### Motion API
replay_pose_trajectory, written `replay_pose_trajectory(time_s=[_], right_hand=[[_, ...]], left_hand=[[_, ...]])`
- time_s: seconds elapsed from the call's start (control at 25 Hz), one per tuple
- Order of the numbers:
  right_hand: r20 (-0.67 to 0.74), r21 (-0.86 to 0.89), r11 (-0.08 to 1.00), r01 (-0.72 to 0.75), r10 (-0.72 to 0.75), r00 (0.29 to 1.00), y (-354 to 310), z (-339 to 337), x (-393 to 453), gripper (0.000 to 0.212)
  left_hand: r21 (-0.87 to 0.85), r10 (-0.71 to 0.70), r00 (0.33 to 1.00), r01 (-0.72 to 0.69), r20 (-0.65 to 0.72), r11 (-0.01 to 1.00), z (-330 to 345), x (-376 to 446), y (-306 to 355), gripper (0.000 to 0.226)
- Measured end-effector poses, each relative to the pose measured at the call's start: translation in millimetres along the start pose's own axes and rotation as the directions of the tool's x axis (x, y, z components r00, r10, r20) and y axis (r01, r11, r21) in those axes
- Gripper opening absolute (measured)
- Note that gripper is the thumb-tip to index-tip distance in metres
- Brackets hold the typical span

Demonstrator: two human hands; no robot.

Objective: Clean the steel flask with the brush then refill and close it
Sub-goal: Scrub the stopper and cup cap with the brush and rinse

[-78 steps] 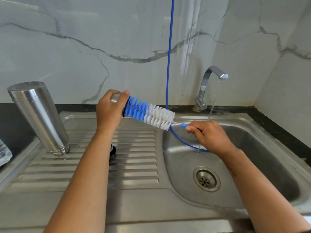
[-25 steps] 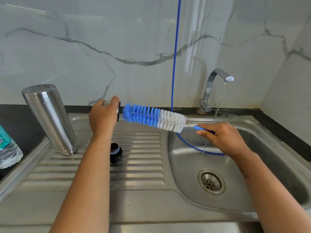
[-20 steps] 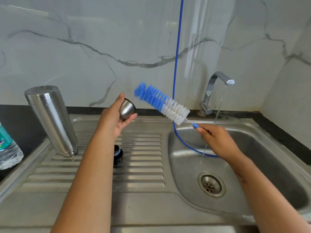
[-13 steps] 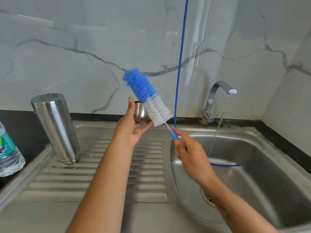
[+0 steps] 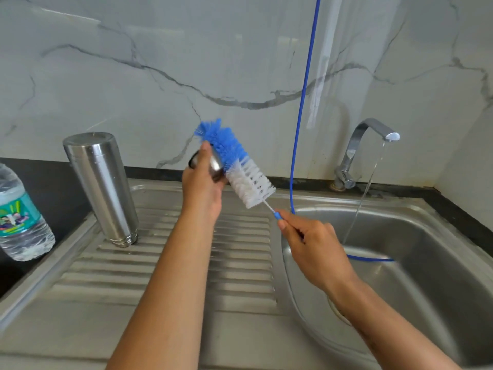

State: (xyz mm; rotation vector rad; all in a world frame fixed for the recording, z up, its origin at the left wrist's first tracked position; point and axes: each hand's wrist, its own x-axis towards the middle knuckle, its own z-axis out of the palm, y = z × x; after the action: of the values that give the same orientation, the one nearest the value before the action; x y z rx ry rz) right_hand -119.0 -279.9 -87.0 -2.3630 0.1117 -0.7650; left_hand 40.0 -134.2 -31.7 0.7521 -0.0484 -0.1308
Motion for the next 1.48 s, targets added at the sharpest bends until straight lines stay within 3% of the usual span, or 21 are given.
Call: replay_pose_trajectory(time_s=[0.08, 0.16, 0.28, 0.36, 0.48, 0.56, 0.68, 0.8, 0.88, 1.04, 1.2, 1.32, 1.4, 1.48], right_hand=[[-0.118, 0.020, 1.000, -0.024, 0.026, 0.993, -0.7, 0.8, 1.1, 0.036], [-0.192, 0.039, 0.997, -0.060, 0.067, 0.979, 2.3, -2.4, 5.1, 0.035], [-0.057, 0.019, 1.000, -0.010, 0.011, 0.998, -1.1, -5.9, 3.3, 0.035], [-0.012, -0.005, 1.000, 0.029, -0.029, 1.000, -3.3, -4.4, -0.2, 0.037], [-0.110, 0.061, 0.997, -0.052, 0.059, 0.992, 0.7, -3.6, 3.9, 0.035], [-0.125, 0.106, 0.991, -0.083, 0.096, 0.987, 1.4, -6.0, 5.7, 0.033], [-0.044, 0.157, 0.984, -0.089, 0.097, 0.994, -1.4, -8.2, 3.9, 0.028], [-0.050, 0.172, 0.975, -0.142, 0.152, 0.987, 2.6, -11.8, 7.0, 0.025], [-0.048, 0.138, 0.980, -0.143, 0.151, 0.987, 4.3, -12.7, 7.4, 0.027], [-0.076, 0.065, 0.992, -0.106, 0.111, 0.991, 0.1, -11.2, 3.6, 0.032], [0.039, 0.024, 1.000, -0.003, 0.002, 0.999, -7.4, -14.3, -1.0, 0.034], [-0.036, 0.022, 0.999, -0.027, 0.028, 0.999, -5.0, -16.2, 0.6, 0.034], [-0.111, 0.058, 0.996, -0.064, 0.070, 0.991, -0.6, -18.5, 3.7, 0.034], [-0.061, 0.060, 0.997, -0.045, 0.049, 0.997, -0.3, -19.4, 4.9, 0.033]], left_hand=[[0.152, -0.116, 0.983, 0.094, 0.141, 0.984, 10.0, -15.6, -13.5, 0.021], [0.240, -0.149, 0.969, 0.099, 0.198, 0.966, 24.7, -26.3, -25.9, 0.021], [-0.023, -0.003, 0.996, 0.005, 0.084, 1.000, 14.9, -7.3, -7.8, 0.024], [-0.091, 0.014, 0.998, -0.008, 0.063, 0.996, 1.9, 5.0, 0.5, 0.030], [0.016, -0.110, 0.975, 0.109, 0.193, 0.994, 12.4, -11.3, -11.1, 0.026], [0.055, -0.118, 0.964, 0.108, 0.239, 0.993, 18.8, -15.2, -14.1, 0.032], [-0.032, -0.071, 0.977, 0.079, 0.203, 0.996, 8.6, -6.5, -5.5, 0.040], [-0.031, -0.142, 0.983, 0.147, 0.117, 0.989, 5.1, -2.9, -5.6, 0.033], [-0.041, -0.207, 0.966, 0.216, 0.158, 0.976, 12.1, -10.0, -10.9, 0.032], [0.074, -0.130, 0.966, 0.117, 0.224, 0.990, 23.5, -24.4, -23.0, 0.031], [-0.105, 0.027, 0.998, -0.022, 0.050, 0.994, 3.2, -1.3, 0.2, 0.021], [0.068, -0.116, 0.974, 0.104, 0.194, 0.992, 7.6, -9.8, -5.1, 0.027], [0.182, -0.152, 0.960, 0.110, 0.237, 0.977, 21.8, -21.0, -17.0, 0.027], [0.067, -0.066, 0.977, 0.053, 0.202, 0.996, 21.9, -17.0, -14.9, 0.027]])
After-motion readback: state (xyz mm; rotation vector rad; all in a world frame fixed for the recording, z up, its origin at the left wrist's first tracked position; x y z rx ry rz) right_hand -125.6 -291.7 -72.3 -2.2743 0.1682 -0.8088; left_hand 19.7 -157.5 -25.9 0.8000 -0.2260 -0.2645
